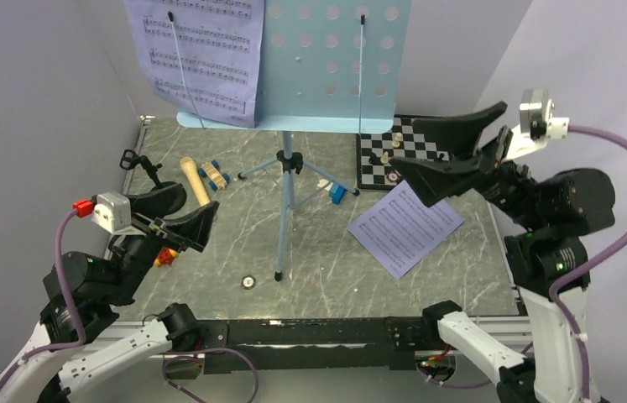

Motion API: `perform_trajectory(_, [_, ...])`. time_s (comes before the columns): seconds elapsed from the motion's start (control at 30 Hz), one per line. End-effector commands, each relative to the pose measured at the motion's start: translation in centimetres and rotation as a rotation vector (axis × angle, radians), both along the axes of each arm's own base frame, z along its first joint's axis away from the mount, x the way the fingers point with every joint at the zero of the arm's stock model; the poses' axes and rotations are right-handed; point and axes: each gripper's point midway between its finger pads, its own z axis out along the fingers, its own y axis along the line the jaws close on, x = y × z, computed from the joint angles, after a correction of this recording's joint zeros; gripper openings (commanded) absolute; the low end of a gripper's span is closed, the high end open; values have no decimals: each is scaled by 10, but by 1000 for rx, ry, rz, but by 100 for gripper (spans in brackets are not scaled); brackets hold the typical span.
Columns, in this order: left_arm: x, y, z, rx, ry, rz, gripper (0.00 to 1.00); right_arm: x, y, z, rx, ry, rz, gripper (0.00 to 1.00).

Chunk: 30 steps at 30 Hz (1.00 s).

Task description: Pack up the instrument practice props

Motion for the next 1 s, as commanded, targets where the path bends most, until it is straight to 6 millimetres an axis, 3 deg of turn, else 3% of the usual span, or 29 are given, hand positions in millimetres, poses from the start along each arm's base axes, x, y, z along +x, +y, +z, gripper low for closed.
perform_trajectory(0.0, [-1, 15, 43, -11, -113, 58, 99, 14, 22, 32, 38, -18, 110, 96])
perform_trajectory(0.17, [2, 10, 79, 15, -165, 61, 99, 45, 58, 51, 48, -5, 103, 95])
perform_trajectory(0.3, [9, -3, 92, 52, -156, 50, 99, 70, 94, 56, 9, 20, 54, 95])
perform_trajectory(0.5, [16, 5, 112, 51, -197, 126, 99, 90, 132, 32, -34, 73, 14, 94])
perform_trajectory(0.73, [22, 17, 135, -3, -200, 201, 99, 103, 160, 7, -10, 132, -13, 94])
perform_trajectory(0.97, [24, 51, 133, -102, -170, 340, 99, 111, 185, -8, 20, 182, -53, 94])
